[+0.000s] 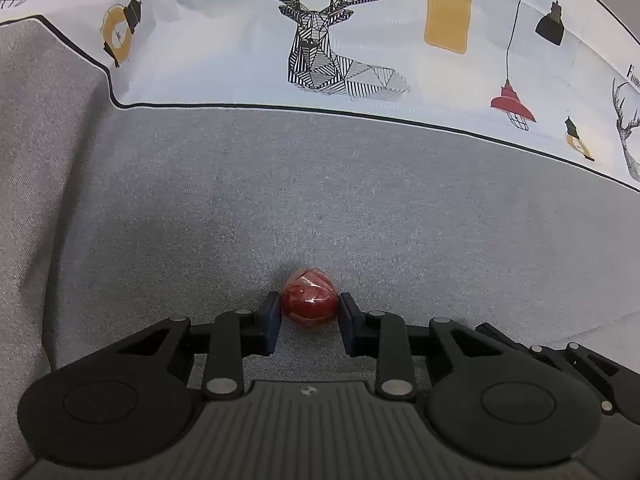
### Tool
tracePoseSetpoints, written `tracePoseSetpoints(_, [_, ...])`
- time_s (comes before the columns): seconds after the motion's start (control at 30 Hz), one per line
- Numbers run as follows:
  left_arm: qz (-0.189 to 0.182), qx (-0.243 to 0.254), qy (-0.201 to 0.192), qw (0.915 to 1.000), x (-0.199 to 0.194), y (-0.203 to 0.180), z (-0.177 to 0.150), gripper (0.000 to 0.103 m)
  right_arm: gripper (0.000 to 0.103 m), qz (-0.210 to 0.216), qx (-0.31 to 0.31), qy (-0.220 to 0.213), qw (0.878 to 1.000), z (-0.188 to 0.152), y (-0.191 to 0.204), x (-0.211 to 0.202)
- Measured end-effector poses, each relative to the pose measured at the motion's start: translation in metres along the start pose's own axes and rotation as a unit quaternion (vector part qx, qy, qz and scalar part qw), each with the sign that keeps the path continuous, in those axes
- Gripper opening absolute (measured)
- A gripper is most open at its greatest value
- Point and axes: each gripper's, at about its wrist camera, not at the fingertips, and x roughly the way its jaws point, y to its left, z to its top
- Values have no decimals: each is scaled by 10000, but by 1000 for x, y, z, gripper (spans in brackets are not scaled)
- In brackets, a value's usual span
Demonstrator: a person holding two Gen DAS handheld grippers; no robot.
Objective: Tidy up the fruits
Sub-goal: 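Carry both fruits over the plate and open both tools to release them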
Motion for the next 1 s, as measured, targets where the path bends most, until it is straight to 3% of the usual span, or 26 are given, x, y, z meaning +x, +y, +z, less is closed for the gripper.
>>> tracePoseSetpoints(0.3, [-88, -298, -203, 9993, -15, 15, -8, 33, 27, -45, 39, -509, 9987, 6, -8, -28])
tracePoseSetpoints(0.5, [-182, -470, -472, 9976, -45, 28, -22, 33, 27, -74, 260, -974, 9949, 12, -35, -93])
tracePoseSetpoints(0.7, [-60, -8, -983, 9951, -86, 18, -45, 33, 27, -289, 378, -1227, 9913, -15, -76, -157])
tracePoseSetpoints(0.87, [-211, 451, -1409, 9888, -121, 1, -75, 33, 27, -477, 631, -1161, 9901, -51, -103, -174])
tracePoseSetpoints(1.0, [-551, 625, -1593, 9837, -136, -19, -94, 33, 27, -421, 370, -1508, 9870, -67, -104, -190])
